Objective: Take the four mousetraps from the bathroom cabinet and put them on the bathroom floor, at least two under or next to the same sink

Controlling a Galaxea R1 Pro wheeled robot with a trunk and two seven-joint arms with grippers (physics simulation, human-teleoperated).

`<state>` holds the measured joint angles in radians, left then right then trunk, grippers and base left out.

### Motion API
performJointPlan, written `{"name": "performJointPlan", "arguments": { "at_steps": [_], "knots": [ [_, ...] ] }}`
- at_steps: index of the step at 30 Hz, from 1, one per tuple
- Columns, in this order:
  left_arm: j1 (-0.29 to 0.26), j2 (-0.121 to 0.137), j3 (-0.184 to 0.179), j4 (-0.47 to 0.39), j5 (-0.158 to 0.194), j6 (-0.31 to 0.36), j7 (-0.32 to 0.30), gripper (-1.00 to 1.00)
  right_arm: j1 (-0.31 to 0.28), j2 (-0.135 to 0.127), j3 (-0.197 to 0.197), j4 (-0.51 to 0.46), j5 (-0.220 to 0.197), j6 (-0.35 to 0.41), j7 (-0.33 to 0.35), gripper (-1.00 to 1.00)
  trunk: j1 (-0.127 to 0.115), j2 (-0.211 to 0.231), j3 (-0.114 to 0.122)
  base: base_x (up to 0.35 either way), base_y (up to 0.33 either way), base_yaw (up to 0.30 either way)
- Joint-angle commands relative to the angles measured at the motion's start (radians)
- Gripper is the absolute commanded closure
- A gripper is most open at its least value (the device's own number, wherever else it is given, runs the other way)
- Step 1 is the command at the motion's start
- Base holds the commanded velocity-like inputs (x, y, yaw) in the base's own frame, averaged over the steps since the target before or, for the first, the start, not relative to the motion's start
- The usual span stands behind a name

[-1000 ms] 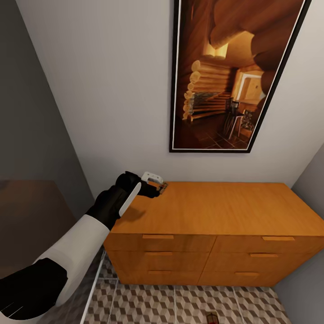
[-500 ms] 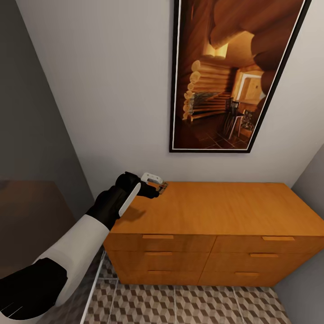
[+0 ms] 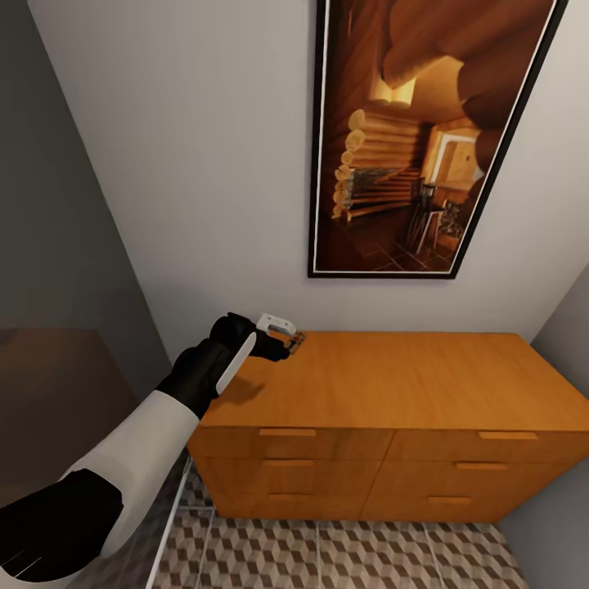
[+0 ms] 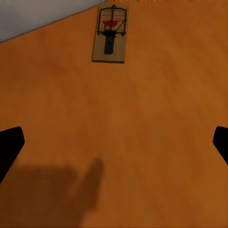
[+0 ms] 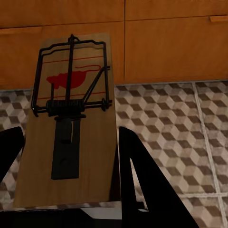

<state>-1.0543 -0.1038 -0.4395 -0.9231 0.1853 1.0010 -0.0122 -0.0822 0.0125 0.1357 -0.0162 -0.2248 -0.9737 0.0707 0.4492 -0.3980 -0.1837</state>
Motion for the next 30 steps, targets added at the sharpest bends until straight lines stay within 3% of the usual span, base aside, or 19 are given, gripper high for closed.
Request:
{"name": "performJointPlan", "arguments": {
  "at_steps": [1, 15, 24, 30],
  "knots": [
    [-0.001, 0.0, -0.001, 0.0, 0.0, 0.004, -0.001, -1.0, -0.001, 0.0, 0.004, 0.001, -0.011, -0.003, 0.008, 1.0, 0.001, -0.002, -0.002, 0.126, 0.0, 0.0],
    [-0.001, -0.001, -0.001, 0.014, 0.0, 0.003, -0.001, -1.0, -0.001, 0.004, 0.004, 0.001, -0.011, -0.003, 0.006, 1.0, 0.001, -0.002, -0.002, 0.161, 0.0, 0.0],
    [0.0, -0.002, -0.001, 0.026, 0.0, -0.004, -0.001, -1.0, -0.001, 0.007, 0.004, 0.001, -0.011, -0.003, 0.006, 1.0, 0.001, -0.002, -0.002, 0.035, 0.0, 0.0],
    [0.0, -0.003, -0.032, 0.058, 0.0, -0.011, -0.002, -1.0, -0.001, 0.009, 0.004, 0.001, -0.011, -0.003, 0.006, 1.0, 0.001, -0.002, -0.002, 0.002, 0.0, 0.0]
  ]
}}
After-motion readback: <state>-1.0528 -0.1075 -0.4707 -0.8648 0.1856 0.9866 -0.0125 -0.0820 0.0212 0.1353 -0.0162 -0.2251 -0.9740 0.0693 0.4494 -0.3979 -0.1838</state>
